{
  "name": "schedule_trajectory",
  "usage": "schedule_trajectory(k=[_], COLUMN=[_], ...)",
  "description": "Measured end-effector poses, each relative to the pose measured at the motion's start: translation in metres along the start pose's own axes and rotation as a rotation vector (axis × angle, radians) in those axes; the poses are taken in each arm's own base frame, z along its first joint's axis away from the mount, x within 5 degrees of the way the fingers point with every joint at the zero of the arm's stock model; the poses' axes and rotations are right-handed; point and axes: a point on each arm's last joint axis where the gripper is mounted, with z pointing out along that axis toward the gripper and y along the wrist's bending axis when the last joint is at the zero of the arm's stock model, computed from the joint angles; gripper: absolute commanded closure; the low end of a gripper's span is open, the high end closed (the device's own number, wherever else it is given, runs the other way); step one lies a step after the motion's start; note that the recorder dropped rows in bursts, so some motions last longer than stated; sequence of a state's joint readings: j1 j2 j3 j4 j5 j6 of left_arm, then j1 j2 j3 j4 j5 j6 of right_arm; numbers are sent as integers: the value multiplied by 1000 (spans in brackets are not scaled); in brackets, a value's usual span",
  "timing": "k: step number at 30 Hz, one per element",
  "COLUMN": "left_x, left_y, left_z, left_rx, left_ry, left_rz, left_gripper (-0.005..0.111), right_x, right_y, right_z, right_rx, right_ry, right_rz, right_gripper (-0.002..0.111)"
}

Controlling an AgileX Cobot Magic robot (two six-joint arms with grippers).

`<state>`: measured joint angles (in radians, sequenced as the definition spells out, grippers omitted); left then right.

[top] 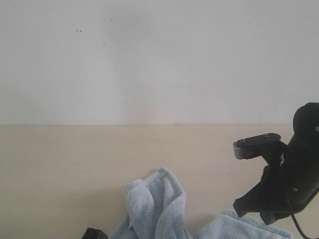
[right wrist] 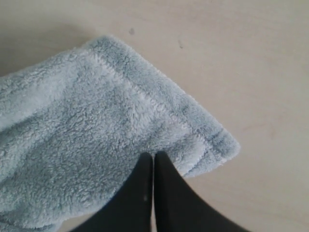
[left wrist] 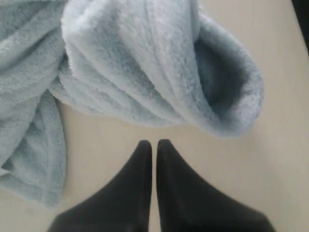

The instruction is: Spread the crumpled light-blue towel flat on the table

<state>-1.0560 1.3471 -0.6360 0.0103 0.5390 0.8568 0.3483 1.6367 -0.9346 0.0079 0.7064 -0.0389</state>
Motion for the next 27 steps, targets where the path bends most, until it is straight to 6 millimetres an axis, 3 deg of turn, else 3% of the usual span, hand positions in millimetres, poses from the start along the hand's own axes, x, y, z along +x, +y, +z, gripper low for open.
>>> schedule_trajectory(k=[5,9,11,19,27], left_x=[-1,1,0,-10,-8], left_y=[-4,-10,-12,-7,-11], left_z=[7,8,8,8,37], left_rx=[-47,17,39,5,72], left_ry=[-98,-68,-76,-197,-118], left_rz=[-170,-241,-282,-358,-321], left_gripper=[97,55,44,51,55], right_x=[2,2,2,2,2], right_y=[0,0,0,0,0], right_z=[0,0,0,0,0], right_rx=[-3,-3,-3,-5,-5], right_ry=[25,23,23,17,26], right_rz=[2,2,2,5,5], right_gripper=[108,108,108,108,108])
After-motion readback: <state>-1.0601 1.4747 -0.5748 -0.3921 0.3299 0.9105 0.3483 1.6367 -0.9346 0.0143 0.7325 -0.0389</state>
